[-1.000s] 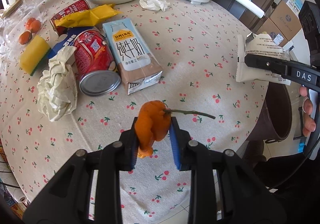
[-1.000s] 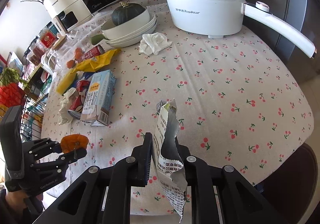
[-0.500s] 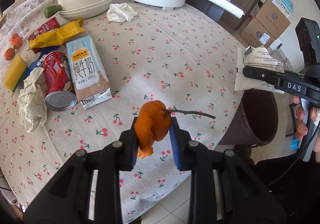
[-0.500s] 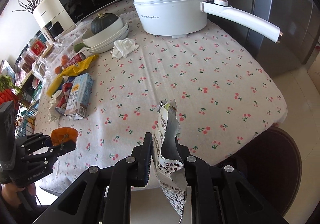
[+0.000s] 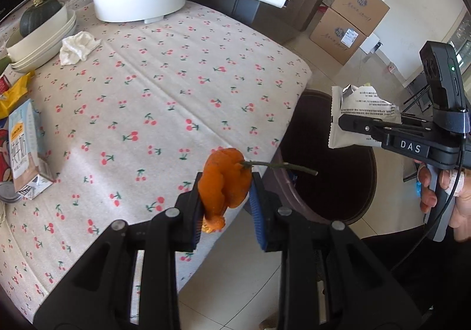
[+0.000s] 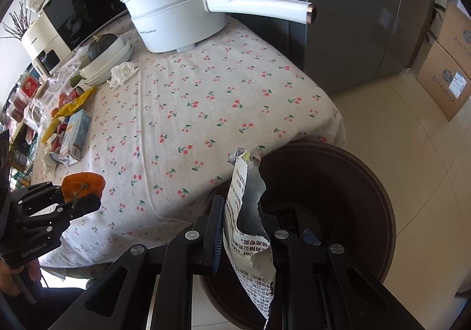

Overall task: Collect trash
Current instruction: 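Carry the wrapper to the bin with the right tool and release it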

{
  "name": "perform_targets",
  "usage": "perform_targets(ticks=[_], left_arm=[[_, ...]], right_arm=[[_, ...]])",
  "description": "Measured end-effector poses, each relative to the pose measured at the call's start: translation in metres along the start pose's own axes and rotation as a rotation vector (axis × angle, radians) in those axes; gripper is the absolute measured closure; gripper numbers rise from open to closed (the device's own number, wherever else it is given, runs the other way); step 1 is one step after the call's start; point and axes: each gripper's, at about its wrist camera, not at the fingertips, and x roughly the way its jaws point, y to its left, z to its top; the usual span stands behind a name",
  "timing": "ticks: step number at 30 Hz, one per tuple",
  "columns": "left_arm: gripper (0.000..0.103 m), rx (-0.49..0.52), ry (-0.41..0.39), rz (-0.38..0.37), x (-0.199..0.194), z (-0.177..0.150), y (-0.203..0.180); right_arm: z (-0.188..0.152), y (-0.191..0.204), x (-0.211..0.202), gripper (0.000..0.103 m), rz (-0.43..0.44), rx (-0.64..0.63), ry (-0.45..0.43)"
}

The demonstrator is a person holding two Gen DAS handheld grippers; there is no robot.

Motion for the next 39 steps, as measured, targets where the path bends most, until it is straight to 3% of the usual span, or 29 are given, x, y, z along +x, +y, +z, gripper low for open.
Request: perform_targets(ticks=[10,17,19,21,23,32,33,34,36,39], left_arm=[[0.072,0.119,0.022,-0.095,0.042,0.013,-0.074],[0.07,0.169,0.03,-0.126,0.066,0.018,-0.1],[0.065,0.184,0.007,-0.095,0.069,0.019,-0.107],[0.031,0.192,-0.016,-0.054,0.068,0.021,-0.111],[0.019,0.187,-0.045,-0.004,0.066,0.023,-0.112],[0.012,0.158,-0.036,0.065,0.06,0.022,-0.094],[0.01,0.155,-0.039,0.069,0.057,0.021,-0.092],[0.009,0.151,-0.042,0.073,0.055,0.021,-0.09],[0.008,0.14,-0.047,0.075,0.051,0.021,-0.086],[0.008,0.117,-0.048,0.082,0.046,0.021,-0.078]], right_arm=[[-0.037,-0.066,-0.009,0.085,-0.056,0.073,0.021],[-0.049,-0.092,-0.011,0.084,-0.084,0.101,0.04],[-0.049,-0.096,-0.01,0.084,-0.091,0.103,0.045],[-0.05,-0.099,-0.01,0.084,-0.092,0.104,0.05],[-0.05,-0.101,-0.01,0.084,-0.093,0.103,0.052],[-0.05,-0.102,-0.01,0.084,-0.113,0.098,0.052],[-0.049,-0.1,-0.011,0.077,-0.132,0.096,0.051],[-0.049,-0.098,-0.012,0.056,-0.148,0.096,0.049],[-0.048,-0.096,-0.017,0.025,-0.164,0.106,0.022],[-0.045,-0.09,-0.023,0.024,-0.166,0.09,0.005]])
